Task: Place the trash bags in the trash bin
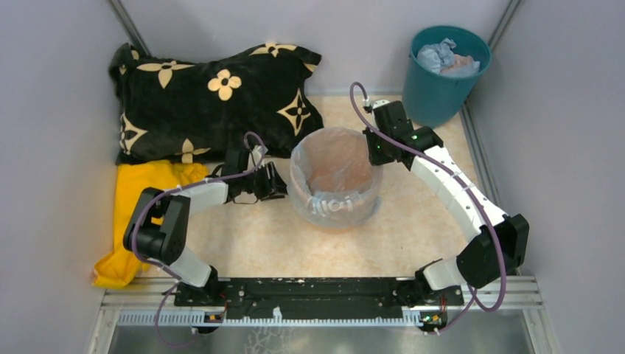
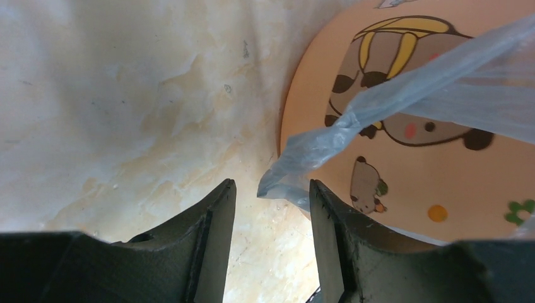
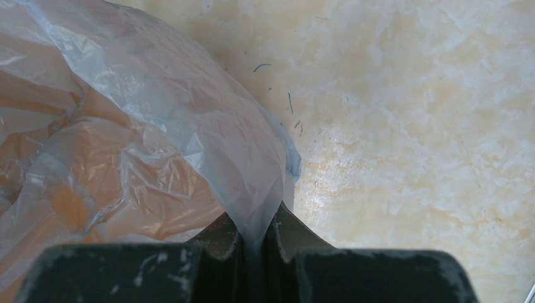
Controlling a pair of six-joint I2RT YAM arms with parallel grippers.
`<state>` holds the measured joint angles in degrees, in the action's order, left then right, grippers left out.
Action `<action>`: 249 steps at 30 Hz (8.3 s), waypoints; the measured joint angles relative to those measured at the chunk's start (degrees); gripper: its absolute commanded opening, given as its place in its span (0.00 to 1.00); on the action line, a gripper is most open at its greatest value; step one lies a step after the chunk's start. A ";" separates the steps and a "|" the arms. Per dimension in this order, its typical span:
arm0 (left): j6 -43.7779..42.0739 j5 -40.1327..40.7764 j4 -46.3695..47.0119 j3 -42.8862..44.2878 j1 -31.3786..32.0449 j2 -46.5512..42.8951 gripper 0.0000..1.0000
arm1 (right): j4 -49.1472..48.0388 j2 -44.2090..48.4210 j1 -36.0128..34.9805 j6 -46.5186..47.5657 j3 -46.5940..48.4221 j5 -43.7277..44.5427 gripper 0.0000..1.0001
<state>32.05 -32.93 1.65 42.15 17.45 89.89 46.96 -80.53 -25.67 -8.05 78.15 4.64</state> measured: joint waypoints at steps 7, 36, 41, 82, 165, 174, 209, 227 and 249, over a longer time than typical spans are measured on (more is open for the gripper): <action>3.80 -0.81 4.81 0.20 1.18 5.16 0.24 | -0.68 -0.20 0.24 -0.94 -0.04 -0.39 0.00; 10.01 1.42 19.23 -3.45 8.07 11.98 0.13 | -0.52 -0.61 2.95 -0.98 0.39 -1.36 0.02; 9.35 1.97 17.57 -3.87 8.66 10.19 0.30 | 1.14 -0.74 2.97 -1.62 2.32 -1.46 0.59; 3.21 5.09 2.62 -3.19 8.76 2.95 0.37 | 5.03 -7.93 -14.36 -13.66 2.80 -8.57 0.68; 2.84 5.90 -4.68 7.87 8.55 -3.76 0.36 | -8.83 -17.99 -15.08 -15.74 -16.74 -3.32 0.77; 2.84 5.88 -4.68 7.80 8.55 -3.30 0.36 | -1.95 -11.98 -15.08 -15.76 -9.73 -3.06 0.80; -3.61 11.13 -20.09 11.28 4.83 -10.71 0.99 | 13.18 40.44 -2.51 -30.05 -15.65 26.51 0.90; -9.70 14.03 -41.48 49.00 14.32 -14.78 0.99 | -6.60 32.74 1.16 -31.58 -32.17 13.84 0.81; -8.41 25.83 -47.43 56.83 33.07 1.36 0.99 | -6.03 48.96 -14.73 -42.07 -40.81 11.67 0.85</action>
<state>23.64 -7.09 -45.78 98.98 50.52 91.24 40.93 -31.57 -40.40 -50.13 37.34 16.32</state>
